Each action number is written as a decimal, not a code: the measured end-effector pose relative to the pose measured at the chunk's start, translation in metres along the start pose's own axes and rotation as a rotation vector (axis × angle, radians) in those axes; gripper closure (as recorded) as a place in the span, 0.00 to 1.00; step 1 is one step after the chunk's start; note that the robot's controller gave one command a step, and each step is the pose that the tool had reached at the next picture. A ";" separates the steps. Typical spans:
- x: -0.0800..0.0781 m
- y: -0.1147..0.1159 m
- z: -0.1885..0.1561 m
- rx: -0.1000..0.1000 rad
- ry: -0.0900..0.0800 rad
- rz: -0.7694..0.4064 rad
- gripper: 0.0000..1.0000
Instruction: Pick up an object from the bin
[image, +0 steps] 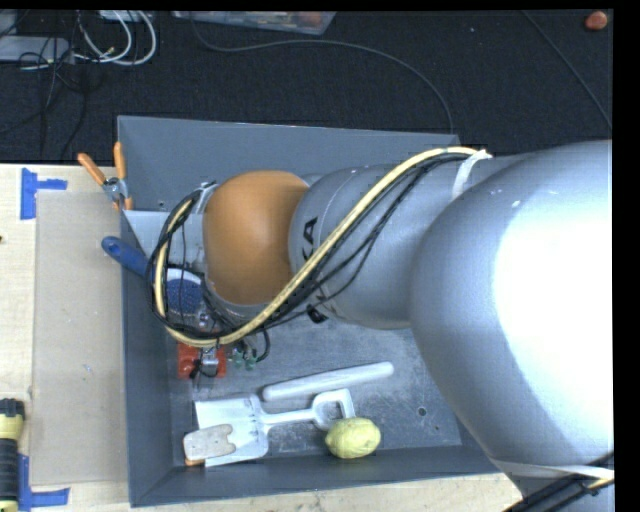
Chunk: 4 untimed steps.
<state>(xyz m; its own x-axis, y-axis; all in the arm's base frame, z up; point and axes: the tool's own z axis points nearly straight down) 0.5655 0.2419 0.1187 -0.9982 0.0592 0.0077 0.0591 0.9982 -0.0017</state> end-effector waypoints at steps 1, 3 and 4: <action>0.000 0.000 -0.015 -0.001 -0.002 0.001 1.00; 0.000 0.000 -0.037 0.000 -0.001 0.002 1.00; 0.000 -0.001 -0.047 0.000 0.000 0.003 1.00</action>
Offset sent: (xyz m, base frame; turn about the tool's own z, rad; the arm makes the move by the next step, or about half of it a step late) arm -0.0001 0.0000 0.0607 0.0000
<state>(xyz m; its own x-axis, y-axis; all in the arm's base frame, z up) 0.5658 0.2414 0.1659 -0.9980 0.0622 0.0080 0.0622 0.9981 -0.0020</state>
